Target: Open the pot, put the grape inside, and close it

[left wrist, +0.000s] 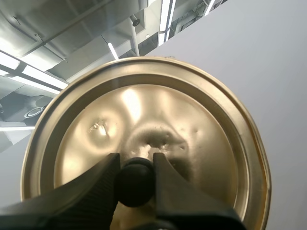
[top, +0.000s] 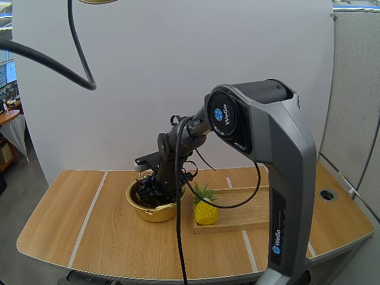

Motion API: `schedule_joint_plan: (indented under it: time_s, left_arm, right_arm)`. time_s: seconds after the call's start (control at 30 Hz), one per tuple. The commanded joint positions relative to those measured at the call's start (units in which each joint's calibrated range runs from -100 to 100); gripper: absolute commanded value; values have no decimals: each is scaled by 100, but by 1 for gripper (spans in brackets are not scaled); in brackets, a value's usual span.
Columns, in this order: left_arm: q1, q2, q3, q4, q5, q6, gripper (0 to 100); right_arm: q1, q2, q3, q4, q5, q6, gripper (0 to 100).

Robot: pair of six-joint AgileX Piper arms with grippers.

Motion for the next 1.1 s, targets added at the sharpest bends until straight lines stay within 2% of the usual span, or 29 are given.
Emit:
schedule_joint_plan:
  time_s: [0.0, 0.07, 0.1, 0.13, 0.17, 0.23, 0.27, 0.67, 1.07]
  left_arm:
    - [-12, -21, -33, -2, -198, -45, 0]
    - [-12, -21, -33, -2, -198, -45, 0]
    - [-12, -21, -33, -2, -198, -45, 0]
    - [-12, -21, -33, -2, -198, -45, 0]
    - [-12, -21, -33, -2, -198, -45, 0]
    - [-12, -21, -33, -2, -198, -45, 0]
    - [-12, -21, -33, -2, -198, -45, 0]
    - [-12, -21, -33, -2, -198, -45, 0]
    - [-12, -21, -33, -2, -198, -45, 0]
  right_arm:
    - [-26, 28, 139, -239, 1051, -75, 0]
    - [-26, 28, 139, -2, 1051, -295, 0]
    - [-26, 13, 139, 102, 1051, -386, 6]
    - [-26, -12, 139, 183, 1051, -439, 16]
    - [-26, -44, 139, 223, 1051, -437, 37]
    - [-26, -106, 139, 246, 1042, -437, 66]
    - [-26, -197, 139, 203, 981, -437, 98]
    - [-26, -752, 90, 88, 899, -417, 100]
    - [-26, -2019, 90, 223, 966, -417, 100]
